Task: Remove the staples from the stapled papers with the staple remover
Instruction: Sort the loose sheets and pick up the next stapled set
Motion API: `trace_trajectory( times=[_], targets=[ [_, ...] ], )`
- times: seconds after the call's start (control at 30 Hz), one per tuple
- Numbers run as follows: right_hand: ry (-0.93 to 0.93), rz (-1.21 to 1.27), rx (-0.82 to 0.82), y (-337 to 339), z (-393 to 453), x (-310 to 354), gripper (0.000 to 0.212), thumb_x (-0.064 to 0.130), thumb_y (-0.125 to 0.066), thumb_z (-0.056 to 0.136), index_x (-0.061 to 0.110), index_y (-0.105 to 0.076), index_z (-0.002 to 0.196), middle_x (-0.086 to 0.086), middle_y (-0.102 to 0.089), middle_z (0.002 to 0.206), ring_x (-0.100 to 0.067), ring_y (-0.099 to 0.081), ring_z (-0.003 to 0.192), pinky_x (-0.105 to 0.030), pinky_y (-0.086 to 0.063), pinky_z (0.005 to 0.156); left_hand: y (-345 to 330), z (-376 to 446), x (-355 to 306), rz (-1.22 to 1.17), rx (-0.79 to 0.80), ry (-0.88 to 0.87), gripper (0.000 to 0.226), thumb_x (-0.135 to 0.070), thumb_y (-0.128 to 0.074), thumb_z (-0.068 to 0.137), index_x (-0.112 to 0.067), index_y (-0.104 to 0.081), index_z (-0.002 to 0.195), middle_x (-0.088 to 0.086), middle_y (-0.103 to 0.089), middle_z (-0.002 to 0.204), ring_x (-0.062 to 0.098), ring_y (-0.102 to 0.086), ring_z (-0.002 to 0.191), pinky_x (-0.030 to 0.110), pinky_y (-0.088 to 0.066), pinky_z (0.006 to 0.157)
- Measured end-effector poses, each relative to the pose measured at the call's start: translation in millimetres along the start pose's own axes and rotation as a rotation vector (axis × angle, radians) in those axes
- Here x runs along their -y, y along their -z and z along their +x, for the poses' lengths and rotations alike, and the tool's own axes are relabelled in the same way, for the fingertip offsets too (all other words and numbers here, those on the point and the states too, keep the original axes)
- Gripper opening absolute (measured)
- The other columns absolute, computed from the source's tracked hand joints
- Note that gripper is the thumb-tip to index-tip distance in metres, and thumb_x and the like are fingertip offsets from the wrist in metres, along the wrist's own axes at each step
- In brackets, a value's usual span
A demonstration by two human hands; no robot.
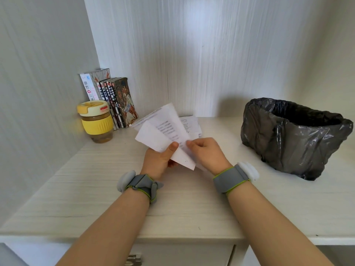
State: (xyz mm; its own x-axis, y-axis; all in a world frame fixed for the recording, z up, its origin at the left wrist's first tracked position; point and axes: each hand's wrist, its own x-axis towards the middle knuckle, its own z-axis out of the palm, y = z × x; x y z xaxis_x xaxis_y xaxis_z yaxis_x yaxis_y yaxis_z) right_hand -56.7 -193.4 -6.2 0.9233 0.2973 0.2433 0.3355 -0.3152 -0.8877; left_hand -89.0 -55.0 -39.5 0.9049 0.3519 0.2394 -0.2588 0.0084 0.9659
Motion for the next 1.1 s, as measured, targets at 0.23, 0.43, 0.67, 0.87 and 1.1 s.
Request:
trace_trajectory(
  times=[0.23,0.43,0.67,0.87,1.1],
  targets=[
    [-0.128,0.177,-0.667,27.3,15.6,-10.7,0.049,0.004,-0.045,0.09,0.017,-0.025,0.047,0.001,-0.025,0.05,-0.022,-0.029,0.068,-0.027,-0.016,0.056,5.7,7.6,3.7,-0.078,-0.218,0.057,0.02,-0.015,-0.074,0.074,-0.028,-0.06,0.08,-0.013,-0.065,0.082,0.013,-0.063,0.08,0.032,-0.054,0.062],
    [-0.256,0.301,-0.731,29.0,18.8,-14.0,0.034,-0.008,-0.039,0.079,-0.002,-0.065,0.099,-0.012,-0.06,0.089,-0.022,-0.053,0.088,-0.03,-0.042,0.08,9.4,12.4,4.1,-0.115,-0.394,0.112,0.029,-0.009,-0.063,0.082,-0.016,-0.055,0.109,0.001,-0.06,0.102,0.025,-0.059,0.098,0.038,-0.053,0.075],
    [-0.303,0.323,-0.692,30.7,20.1,-16.2,0.053,-0.008,-0.04,0.081,0.0,-0.036,0.134,-0.019,-0.046,0.136,-0.033,-0.044,0.125,-0.037,-0.036,0.105,6.3,10.7,-1.1,-0.22,-0.43,0.108,0.033,-0.003,-0.05,0.086,-0.016,-0.05,0.116,-0.002,-0.059,0.097,0.017,-0.057,0.087,0.034,-0.05,0.07],
    [-0.281,-0.123,-0.69,20.6,12.8,-9.0,0.074,-0.001,-0.05,0.076,0.006,-0.018,0.143,-0.019,-0.019,0.149,-0.039,-0.03,0.129,-0.039,-0.027,0.108,1.8,5.1,-7.6,-0.101,-0.425,0.009,0.035,0.004,-0.042,0.084,-0.021,-0.047,0.108,-0.01,-0.056,0.089,0.014,-0.054,0.086,0.027,-0.046,0.072],
    [0.244,-0.343,-0.566,6.1,0.1,0.1,0.06,0.006,-0.062,0.074,0.002,-0.045,0.131,-0.019,-0.031,0.147,-0.034,-0.017,0.141,-0.039,-0.017,0.115,-10.0,-5.0,-11.8,0.213,-0.378,-0.169,0.038,0.001,-0.041,0.089,-0.005,-0.047,0.126,0.01,-0.056,0.123,0.023,-0.051,0.111,0.031,-0.042,0.093]
  ],
)
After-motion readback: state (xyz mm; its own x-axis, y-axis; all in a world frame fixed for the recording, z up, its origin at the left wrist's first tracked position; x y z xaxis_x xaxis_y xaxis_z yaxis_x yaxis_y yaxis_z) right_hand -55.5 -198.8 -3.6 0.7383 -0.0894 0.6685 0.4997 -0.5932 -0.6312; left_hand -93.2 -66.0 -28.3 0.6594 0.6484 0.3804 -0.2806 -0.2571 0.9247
